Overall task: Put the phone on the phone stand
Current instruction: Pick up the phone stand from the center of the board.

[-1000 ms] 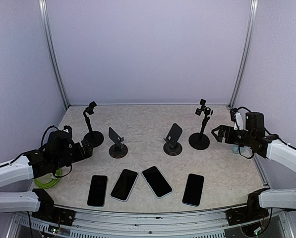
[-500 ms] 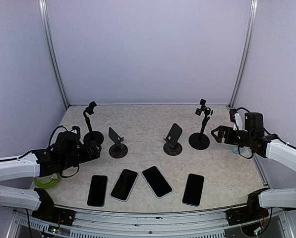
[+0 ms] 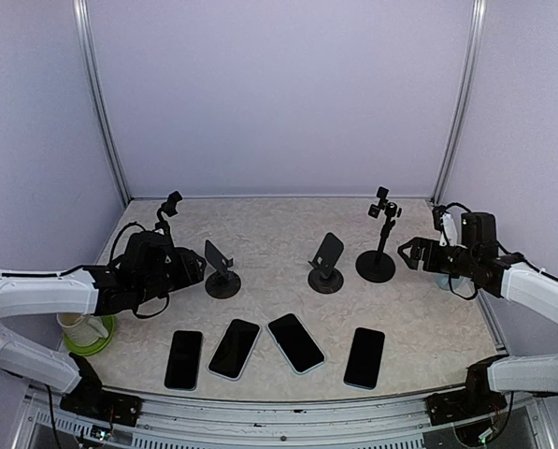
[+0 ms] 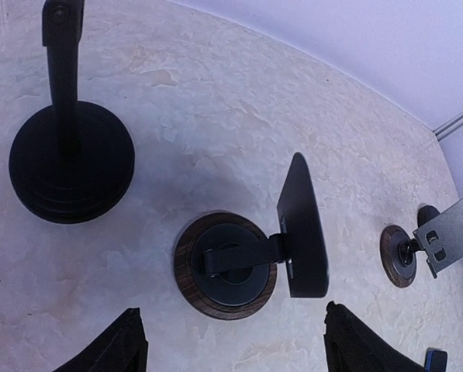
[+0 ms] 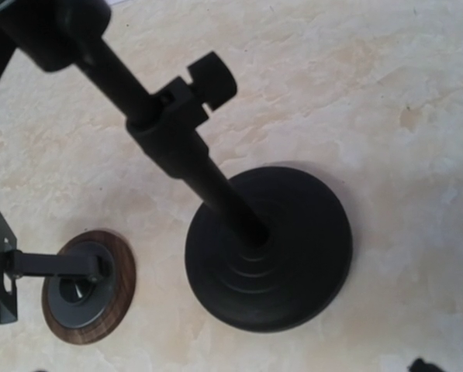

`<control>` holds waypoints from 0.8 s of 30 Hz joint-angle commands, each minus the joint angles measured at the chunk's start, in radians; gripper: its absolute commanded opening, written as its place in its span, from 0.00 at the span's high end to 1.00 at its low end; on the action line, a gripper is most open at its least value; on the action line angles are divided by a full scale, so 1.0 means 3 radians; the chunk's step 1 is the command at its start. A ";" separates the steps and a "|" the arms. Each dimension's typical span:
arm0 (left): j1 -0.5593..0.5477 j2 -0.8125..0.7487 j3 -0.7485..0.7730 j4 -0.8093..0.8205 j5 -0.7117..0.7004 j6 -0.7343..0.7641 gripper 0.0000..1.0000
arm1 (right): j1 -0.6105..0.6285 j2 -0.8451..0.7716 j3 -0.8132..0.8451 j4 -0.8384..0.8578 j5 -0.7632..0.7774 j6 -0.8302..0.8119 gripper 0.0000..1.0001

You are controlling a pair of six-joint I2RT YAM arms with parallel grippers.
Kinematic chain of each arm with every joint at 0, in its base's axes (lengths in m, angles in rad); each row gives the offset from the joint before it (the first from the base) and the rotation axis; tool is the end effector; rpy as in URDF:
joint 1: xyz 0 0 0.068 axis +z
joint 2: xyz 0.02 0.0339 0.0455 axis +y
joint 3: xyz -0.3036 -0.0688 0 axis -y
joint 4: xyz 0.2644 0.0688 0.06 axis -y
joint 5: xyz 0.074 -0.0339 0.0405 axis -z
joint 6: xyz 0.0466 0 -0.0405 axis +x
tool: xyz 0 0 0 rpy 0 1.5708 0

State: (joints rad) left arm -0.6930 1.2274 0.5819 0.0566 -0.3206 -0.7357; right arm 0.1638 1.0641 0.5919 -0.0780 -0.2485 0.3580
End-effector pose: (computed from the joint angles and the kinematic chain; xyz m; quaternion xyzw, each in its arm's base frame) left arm 0.2120 -0.1570 0.2226 -0.0938 0.8688 -0.1986 0.4438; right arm 0.2320 0.0500 0.2498 0.0237 0.8677 0.2295 0.4404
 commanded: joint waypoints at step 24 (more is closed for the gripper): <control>-0.0022 0.0752 0.0817 0.0178 0.0087 0.0340 0.83 | 0.0054 -0.0034 -0.0104 0.0020 0.0034 -0.0010 0.00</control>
State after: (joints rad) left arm -0.6949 1.4433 0.7872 0.1200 -0.2714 -0.6548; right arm 0.1680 1.0637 0.5812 -0.0780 -0.2451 0.3569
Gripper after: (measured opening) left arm 0.206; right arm 0.998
